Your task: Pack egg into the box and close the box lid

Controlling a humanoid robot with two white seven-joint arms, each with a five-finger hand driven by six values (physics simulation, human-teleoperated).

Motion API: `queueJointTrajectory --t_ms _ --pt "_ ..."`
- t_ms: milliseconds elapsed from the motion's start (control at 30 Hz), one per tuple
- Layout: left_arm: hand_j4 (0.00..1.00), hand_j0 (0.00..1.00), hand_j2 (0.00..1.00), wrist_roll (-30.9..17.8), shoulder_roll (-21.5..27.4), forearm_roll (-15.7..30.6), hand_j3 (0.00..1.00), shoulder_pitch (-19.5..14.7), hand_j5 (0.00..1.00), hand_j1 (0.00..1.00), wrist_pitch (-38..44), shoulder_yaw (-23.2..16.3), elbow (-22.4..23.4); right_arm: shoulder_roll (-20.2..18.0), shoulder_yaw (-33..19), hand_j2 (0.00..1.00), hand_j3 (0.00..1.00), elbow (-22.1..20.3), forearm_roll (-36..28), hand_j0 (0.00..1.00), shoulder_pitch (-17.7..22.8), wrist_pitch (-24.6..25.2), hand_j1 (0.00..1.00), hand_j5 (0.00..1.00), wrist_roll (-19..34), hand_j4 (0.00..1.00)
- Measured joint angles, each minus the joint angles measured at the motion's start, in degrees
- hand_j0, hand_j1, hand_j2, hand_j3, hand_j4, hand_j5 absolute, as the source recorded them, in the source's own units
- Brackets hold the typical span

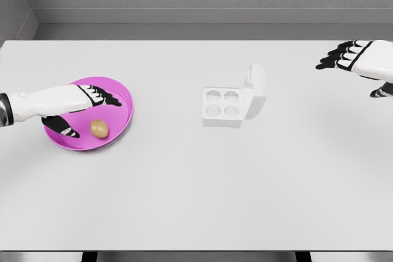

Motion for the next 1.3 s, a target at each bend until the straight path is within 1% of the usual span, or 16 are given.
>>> queueJointTrajectory --t_ms 33,67,600,767,833,867,1000,1067,1167,1300 --pt "0.89 0.89 0.89 0.0 0.0 0.0 0.89 0.0 0.89 0.89 0.0 -0.1 0.0 0.0 0.1 1.00 1.00 0.0 0.0 1.00 0.0 0.0 1.00 1.00 0.0 1.00" --pt "0.82 0.82 0.82 0.0 0.0 0.0 0.82 0.0 0.82 0.82 0.0 -0.1 0.0 0.0 0.3 1.00 1.00 0.0 0.0 1.00 0.0 0.0 1.00 1.00 0.0 1.00" --pt "0.82 0.82 0.82 0.0 -0.4 -0.9 0.82 0.1 0.82 0.82 0.0 -2.2 0.4 0.0 0.6 1.00 1.00 0.3 0.3 1.00 -0.1 0.0 1.00 1.00 0.0 1.00" --pt "0.82 0.82 0.82 0.0 -0.5 -0.9 0.82 0.1 0.82 0.82 0.0 -2.6 0.4 0.1 0.6 1.00 1.00 2.8 0.3 1.00 0.0 0.0 1.00 1.00 0.0 1.00" --pt "0.82 0.82 0.82 0.0 -0.6 -0.9 0.82 0.1 0.82 0.82 0.0 -2.8 0.4 0.0 0.4 1.00 1.00 3.3 0.3 1.00 0.2 0.0 1.00 1.00 0.0 1.00" --pt "0.82 0.82 0.82 0.0 -0.6 -1.0 0.82 0.1 0.82 0.82 0.0 -2.9 0.4 0.0 0.4 1.00 1.00 3.5 0.3 1.00 1.1 0.0 1.00 1.00 0.0 1.00" --pt "0.82 0.82 0.82 0.0 -0.9 -1.0 0.82 0.1 0.82 0.82 0.0 -3.2 0.8 0.2 -0.5 1.00 1.00 3.7 0.2 1.00 0.7 0.0 1.00 1.00 0.0 1.00" --pt "0.81 0.81 0.81 0.0 -1.0 -1.0 0.81 0.1 0.81 0.81 0.0 -3.3 1.2 0.2 -0.8 1.00 1.00 3.8 0.1 1.00 0.9 0.0 1.00 1.00 0.0 1.00" --pt "0.77 0.77 0.77 0.0 -1.2 -1.2 0.77 0.1 0.77 0.77 0.0 -3.3 1.7 0.2 -0.9 1.00 1.00 3.8 0.1 1.00 1.0 0.0 1.00 1.00 0.0 1.00" --pt "0.76 0.76 0.76 0.0 -1.7 -1.4 0.76 0.1 0.76 0.76 0.0 -3.2 2.3 0.2 -1.1 1.00 1.00 3.8 0.0 1.00 0.7 0.0 1.00 1.00 0.0 1.00"
